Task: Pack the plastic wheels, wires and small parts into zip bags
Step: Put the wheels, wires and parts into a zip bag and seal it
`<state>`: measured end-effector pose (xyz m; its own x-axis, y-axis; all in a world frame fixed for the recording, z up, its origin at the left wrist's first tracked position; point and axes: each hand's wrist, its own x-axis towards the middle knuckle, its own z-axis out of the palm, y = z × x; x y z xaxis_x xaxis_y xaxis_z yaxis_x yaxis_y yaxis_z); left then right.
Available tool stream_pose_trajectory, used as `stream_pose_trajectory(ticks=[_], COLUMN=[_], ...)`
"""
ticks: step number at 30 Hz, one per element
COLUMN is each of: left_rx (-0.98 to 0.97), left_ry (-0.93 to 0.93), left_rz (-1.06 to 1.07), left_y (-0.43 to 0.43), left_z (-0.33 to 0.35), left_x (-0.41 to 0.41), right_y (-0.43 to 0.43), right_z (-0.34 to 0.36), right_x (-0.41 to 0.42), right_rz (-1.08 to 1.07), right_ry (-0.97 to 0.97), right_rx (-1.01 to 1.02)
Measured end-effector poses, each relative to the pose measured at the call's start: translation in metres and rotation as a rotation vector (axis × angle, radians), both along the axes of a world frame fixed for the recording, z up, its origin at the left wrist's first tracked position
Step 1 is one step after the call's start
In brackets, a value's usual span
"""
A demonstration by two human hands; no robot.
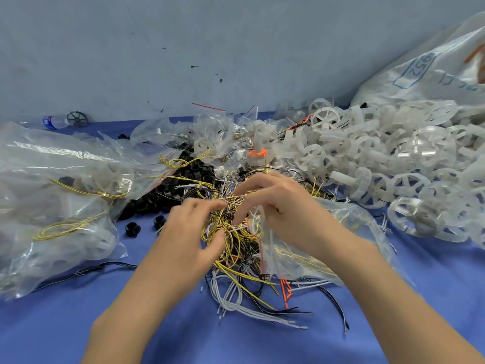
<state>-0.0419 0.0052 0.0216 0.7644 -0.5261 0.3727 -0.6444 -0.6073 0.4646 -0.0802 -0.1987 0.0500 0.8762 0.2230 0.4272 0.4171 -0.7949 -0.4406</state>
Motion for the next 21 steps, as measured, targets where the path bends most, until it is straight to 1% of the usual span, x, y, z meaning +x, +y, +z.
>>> stream_pose_trajectory(ticks=[1, 3, 5, 8, 11, 14, 17, 19, 21], left_rx=[0.015, 0.13, 0.28, 0.385, 0.422, 0.333, 0.101, -0.069, -0.162], left_ry=[0.017, 0.098, 0.142, 0.117, 0.083, 0.132, 0.211, 0.255, 0.307], left_rz=[-0.043, -0.076, -0.02, 0.088, 0.118, 0.083, 0.007, 0.01, 0.021], left_y=[0.001, -0.002, -0.008, -0.016, -0.02, -0.018, -0.011, -0.005, -0.002], left_z=[-0.001, -0.005, -0.01, -0.017, -0.021, -0.022, -0.013, -0.007, -0.005], left_x=[-0.009, -0.021, -0.025, -0.025, -0.026, -0.023, -0.017, -0.013, -0.009], right_y=[-0.001, -0.002, -0.003, -0.005, -0.006, -0.006, -0.006, -0.004, -0.001], right_z=[0.0, 0.0, 0.0, -0.001, -0.001, 0.0, 0.002, 0.004, 0.006], right_x=[0.0, 0.0, 0.0, 0.0, 0.0, 0.001, 0.002, 0.001, 0.001], right_rz=[-0.009, -0.029, -0.035, -0.041, -0.047, -0.035, -0.033, -0.045, -0.044], right_ry=[-0.021, -0.063, -0.088, -0.093, -0.083, -0.072, -0.066, -0.044, -0.007], right_rx=[0.01, 0.04, 0.072, 0.09, 0.101, 0.122, 0.174, 0.251, 0.326])
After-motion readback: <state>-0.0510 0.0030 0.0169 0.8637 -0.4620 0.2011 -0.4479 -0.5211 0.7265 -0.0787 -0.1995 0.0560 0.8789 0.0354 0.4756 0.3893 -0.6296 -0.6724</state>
